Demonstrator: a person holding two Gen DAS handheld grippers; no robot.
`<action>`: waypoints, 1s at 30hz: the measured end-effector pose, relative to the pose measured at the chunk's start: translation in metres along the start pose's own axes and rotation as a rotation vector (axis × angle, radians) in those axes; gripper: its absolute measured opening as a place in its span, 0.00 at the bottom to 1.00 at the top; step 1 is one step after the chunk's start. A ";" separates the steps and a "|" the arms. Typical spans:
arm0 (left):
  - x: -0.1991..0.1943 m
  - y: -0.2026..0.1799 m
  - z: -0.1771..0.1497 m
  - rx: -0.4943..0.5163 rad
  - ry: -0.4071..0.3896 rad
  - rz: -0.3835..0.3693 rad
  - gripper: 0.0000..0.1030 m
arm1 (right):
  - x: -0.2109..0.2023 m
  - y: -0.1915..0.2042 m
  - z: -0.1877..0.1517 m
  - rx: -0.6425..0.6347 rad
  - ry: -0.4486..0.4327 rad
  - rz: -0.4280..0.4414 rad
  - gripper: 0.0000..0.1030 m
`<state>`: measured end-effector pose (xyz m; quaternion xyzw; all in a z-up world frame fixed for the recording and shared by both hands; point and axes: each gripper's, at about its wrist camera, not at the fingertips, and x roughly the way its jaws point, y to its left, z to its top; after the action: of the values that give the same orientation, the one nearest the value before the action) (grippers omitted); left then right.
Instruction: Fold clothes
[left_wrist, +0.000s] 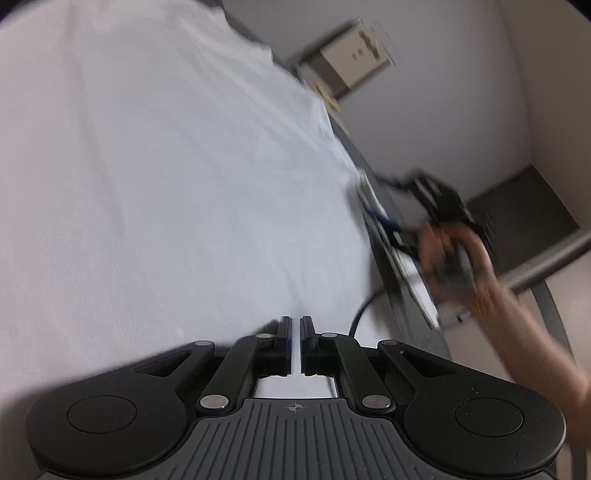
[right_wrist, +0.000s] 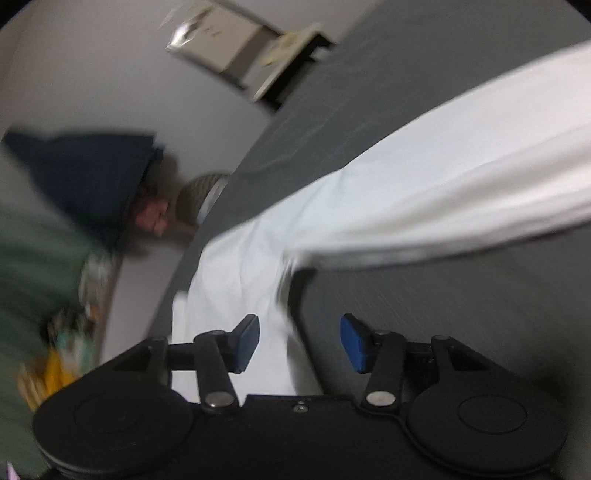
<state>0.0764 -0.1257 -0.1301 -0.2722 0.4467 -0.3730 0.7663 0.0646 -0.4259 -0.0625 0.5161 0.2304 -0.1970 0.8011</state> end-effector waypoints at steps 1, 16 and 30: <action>-0.011 -0.003 0.005 0.010 -0.047 0.021 0.03 | -0.011 0.006 -0.014 -0.046 0.017 0.023 0.47; -0.294 0.116 0.062 -0.201 -0.876 0.512 1.00 | -0.001 0.097 -0.210 -0.438 0.525 0.527 0.52; -0.328 0.263 0.185 -0.282 -0.681 0.885 0.54 | 0.020 0.093 -0.230 -0.437 0.679 0.522 0.62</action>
<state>0.2208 0.3079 -0.0854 -0.2635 0.2913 0.1551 0.9065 0.0945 -0.1804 -0.0888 0.4112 0.3779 0.2434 0.7930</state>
